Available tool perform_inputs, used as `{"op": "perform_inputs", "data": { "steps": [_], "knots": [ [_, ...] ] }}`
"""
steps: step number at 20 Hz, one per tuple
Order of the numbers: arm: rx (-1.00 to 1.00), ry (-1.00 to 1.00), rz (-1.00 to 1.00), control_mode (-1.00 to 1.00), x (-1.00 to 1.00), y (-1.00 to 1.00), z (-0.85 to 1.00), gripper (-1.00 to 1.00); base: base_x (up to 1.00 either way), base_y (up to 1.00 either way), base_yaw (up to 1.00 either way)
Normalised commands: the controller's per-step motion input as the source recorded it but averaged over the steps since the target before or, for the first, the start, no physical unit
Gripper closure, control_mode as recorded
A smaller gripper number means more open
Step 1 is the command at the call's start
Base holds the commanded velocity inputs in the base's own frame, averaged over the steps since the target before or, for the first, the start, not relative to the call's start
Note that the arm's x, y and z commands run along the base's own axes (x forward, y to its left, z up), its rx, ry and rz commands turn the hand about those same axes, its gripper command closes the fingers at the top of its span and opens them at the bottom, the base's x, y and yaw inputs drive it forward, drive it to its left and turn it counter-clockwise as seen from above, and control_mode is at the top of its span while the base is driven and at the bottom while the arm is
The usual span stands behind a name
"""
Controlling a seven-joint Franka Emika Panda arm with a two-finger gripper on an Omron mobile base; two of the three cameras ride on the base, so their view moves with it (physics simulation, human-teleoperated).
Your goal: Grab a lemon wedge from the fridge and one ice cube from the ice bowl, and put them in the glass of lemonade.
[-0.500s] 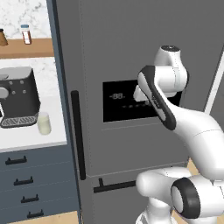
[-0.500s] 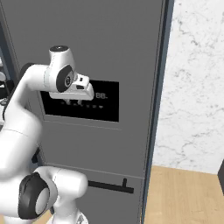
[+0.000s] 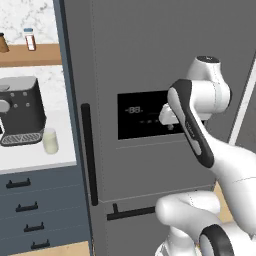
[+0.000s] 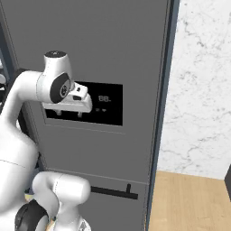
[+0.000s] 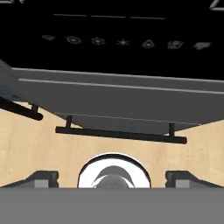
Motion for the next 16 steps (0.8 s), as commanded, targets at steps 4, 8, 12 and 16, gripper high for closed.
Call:
{"op": "perform_inputs", "data": {
  "steps": [4,8,12,16],
  "knots": [
    [0.03,-0.16,-0.04,-1.0,-0.89,-0.02,-0.16,-1.0,0.0,0.0,0.0],
    [0.0,-0.22,-0.01,-1.0,-0.43,0.06,0.0,-1.0,0.0,0.0,0.0],
    [0.0,-0.01,-0.03,-1.0,-0.07,0.1,0.0,-1.0,0.0,0.0,0.0],
    [0.0,0.0,-0.03,-1.0,0.0,0.05,0.0,-1.0,0.0,0.0,0.0]
  ]
}}
